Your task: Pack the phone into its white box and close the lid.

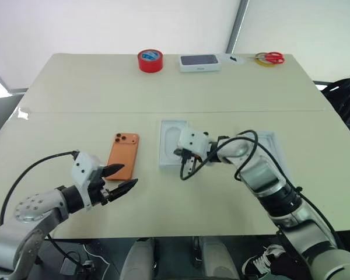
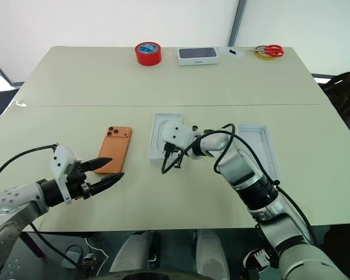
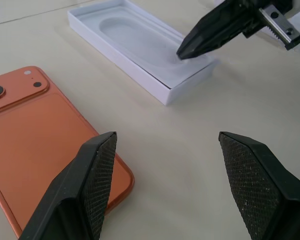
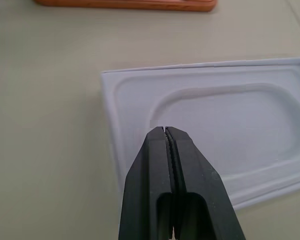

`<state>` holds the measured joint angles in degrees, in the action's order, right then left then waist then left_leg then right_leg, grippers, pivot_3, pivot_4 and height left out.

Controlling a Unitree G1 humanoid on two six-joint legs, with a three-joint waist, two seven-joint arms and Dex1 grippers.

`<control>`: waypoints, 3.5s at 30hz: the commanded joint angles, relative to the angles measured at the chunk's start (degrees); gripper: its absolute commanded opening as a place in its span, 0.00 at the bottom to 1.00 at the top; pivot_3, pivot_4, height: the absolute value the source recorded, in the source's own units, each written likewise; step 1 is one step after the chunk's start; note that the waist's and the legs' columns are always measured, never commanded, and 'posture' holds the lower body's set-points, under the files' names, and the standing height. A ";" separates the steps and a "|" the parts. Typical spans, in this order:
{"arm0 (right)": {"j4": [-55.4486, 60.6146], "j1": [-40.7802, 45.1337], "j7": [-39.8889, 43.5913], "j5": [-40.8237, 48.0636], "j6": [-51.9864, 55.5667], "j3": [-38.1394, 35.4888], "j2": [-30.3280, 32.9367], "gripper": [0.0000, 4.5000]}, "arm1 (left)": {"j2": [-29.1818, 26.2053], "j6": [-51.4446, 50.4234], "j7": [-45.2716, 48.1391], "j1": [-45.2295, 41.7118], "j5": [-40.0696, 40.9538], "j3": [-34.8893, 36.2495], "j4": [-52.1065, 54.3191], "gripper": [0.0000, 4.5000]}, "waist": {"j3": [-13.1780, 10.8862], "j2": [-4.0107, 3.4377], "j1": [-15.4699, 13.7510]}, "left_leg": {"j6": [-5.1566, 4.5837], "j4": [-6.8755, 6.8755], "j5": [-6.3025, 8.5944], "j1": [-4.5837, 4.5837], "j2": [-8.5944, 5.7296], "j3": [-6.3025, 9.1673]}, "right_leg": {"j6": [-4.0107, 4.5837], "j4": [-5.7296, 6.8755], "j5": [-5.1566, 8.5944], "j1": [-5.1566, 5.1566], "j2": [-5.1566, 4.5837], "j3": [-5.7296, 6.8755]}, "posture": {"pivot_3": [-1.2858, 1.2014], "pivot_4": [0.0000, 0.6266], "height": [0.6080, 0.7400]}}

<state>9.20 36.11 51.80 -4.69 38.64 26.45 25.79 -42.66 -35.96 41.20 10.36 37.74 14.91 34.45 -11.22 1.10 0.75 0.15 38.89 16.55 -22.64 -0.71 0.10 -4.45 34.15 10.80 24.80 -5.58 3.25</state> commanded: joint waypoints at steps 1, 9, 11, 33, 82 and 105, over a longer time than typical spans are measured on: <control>2.19 0.00 0.19 -0.30 0.56 0.92 0.64 0.01 | -0.75 0.89 0.74 -0.56 -0.03 1.05 0.95 0.76 | 0.01 0.01 -0.03 | 0.00 0.00 0.00 0.00 0.00 -0.01 | 0.00 0.00 0.00 0.00 0.00 0.00 | 0.52 0.24 0.99; -0.79 0.58 -2.12 -2.71 -0.44 2.02 0.23 0.01 | -0.22 0.97 0.51 -1.47 -0.79 0.04 0.79 0.76 | 0.01 0.02 -0.09 | 0.00 0.01 0.00 0.00 0.00 -0.01 | 0.01 -0.01 0.00 -0.02 0.00 0.00 | 0.52 0.24 0.99; -0.39 0.77 -2.01 -1.97 -0.54 1.49 -0.03 0.01 | -0.13 0.99 0.49 -1.50 -0.92 0.05 0.80 0.76 | 0.01 0.02 -0.10 | 0.00 0.01 0.00 0.00 0.00 -0.01 | 0.01 -0.01 -0.01 -0.02 0.00 0.00 | 0.52 0.24 0.99; -9.44 12.13 -11.14 -2.85 4.62 9.39 -19.43 0.00 | 3.38 -31.83 -24.53 -21.65 5.09 8.76 -16.01 0.99 | 0.02 0.04 0.03 | 0.05 0.01 -0.03 0.02 0.10 0.01 | -0.16 0.09 -0.16 0.00 0.15 0.02 | 0.52 0.24 0.99; -18.12 9.40 -9.56 -14.89 -2.63 14.98 -22.15 0.00 | 25.70 -56.54 -29.19 -38.02 9.96 21.65 -19.69 0.99 | 0.13 0.07 0.53 | 0.26 -0.07 -0.12 0.25 -0.28 0.17 | -0.15 0.11 -0.17 -0.20 0.01 0.02 | 0.52 0.24 0.99; -17.69 9.12 -9.11 -15.88 -3.02 14.82 -21.64 0.00 | 24.69 -56.54 -32.66 -38.87 13.05 26.99 -23.12 0.48 | 0.14 0.08 0.38 | 0.45 -0.32 -0.23 0.26 -0.26 0.18 | -0.14 0.10 -0.18 -0.10 0.02 0.02 | 0.52 0.24 0.99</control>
<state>-9.23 45.97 41.50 -20.92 35.84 40.12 4.68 -17.48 -92.00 8.58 -27.76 48.84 41.46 10.90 -11.08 1.18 1.12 0.60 38.57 16.31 -22.39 -0.98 0.28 -4.58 34.25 10.62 24.71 -5.57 3.26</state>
